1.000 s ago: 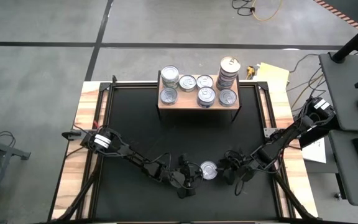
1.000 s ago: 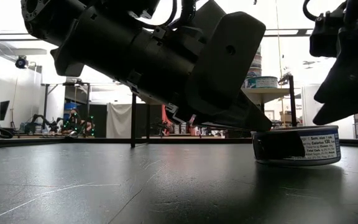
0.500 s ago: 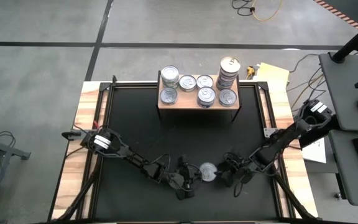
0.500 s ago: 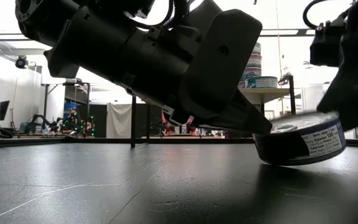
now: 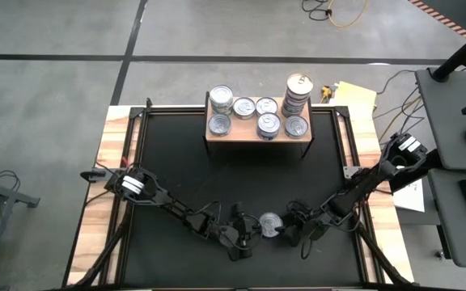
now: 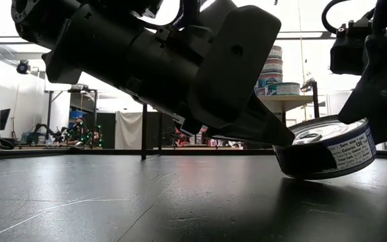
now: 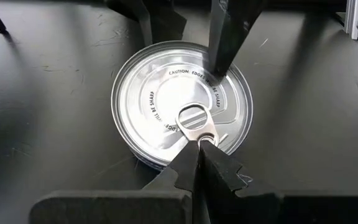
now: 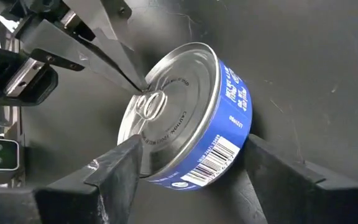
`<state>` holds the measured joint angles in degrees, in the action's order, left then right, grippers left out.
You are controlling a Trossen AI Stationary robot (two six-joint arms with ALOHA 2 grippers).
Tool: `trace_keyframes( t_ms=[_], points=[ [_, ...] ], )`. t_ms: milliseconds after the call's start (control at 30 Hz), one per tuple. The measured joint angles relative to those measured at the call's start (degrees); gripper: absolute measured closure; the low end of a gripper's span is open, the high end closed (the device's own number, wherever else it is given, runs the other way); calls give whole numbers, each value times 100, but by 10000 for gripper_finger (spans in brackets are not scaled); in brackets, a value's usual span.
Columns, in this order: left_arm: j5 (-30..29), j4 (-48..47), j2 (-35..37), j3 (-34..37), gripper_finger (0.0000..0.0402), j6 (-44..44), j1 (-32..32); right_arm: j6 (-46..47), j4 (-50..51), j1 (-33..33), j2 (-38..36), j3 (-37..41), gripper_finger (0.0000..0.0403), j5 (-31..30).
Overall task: Stack canned seafood by type on shelf
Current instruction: Stack the blue tuna can on top of the blue tuna can on the shelf
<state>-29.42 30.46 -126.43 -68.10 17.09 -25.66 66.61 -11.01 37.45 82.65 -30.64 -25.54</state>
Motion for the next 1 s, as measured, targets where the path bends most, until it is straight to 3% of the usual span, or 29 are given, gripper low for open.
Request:
trace_keyframes(
  t_ms=[400, 767, 1000],
  points=[
    [28, 5, 0, 7, 401, 13, -4, -217, -275, -48, 3, 2, 161, -15],
    [272, 44, 0, 7, 401, 193, 16, -443, -305, -283, 3, 0, 159, 30],
    [84, 64, 0, 7, 401, 194, 16, -572, -301, -339, 3, 0, 188, 25]
  ],
)
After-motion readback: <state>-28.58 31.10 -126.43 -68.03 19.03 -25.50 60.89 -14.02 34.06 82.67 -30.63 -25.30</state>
